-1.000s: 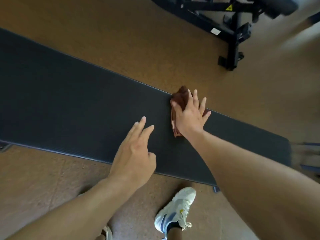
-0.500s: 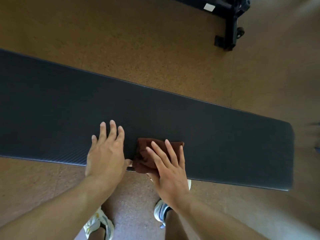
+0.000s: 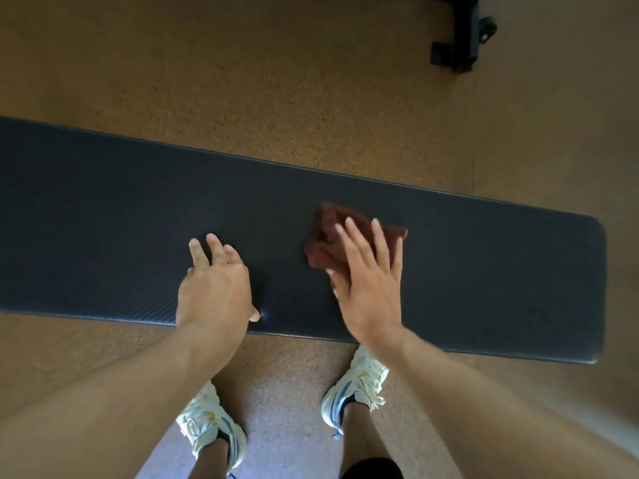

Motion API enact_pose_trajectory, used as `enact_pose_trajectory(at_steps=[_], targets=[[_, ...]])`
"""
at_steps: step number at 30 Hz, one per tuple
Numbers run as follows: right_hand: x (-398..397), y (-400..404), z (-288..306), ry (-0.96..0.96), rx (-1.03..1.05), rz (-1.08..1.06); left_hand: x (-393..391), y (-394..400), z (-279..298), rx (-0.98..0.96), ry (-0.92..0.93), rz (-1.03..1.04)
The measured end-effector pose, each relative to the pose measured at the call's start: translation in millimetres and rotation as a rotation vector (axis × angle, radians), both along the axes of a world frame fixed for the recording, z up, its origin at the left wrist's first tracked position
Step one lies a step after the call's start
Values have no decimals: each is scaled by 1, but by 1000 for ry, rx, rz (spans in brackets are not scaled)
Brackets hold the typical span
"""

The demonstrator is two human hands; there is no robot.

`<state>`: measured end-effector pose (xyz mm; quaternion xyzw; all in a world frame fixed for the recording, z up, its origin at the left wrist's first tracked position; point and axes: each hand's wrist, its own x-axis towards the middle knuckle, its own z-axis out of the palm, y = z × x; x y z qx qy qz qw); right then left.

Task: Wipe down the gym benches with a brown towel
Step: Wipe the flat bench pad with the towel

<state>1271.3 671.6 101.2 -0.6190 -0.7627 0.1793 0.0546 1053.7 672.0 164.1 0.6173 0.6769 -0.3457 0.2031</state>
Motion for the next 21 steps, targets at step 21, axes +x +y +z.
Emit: enact_pose_trajectory(at_steps=[21], targets=[[0, 41, -2, -13, -63, -379, -33, -32, -22, 240, -206, 1]])
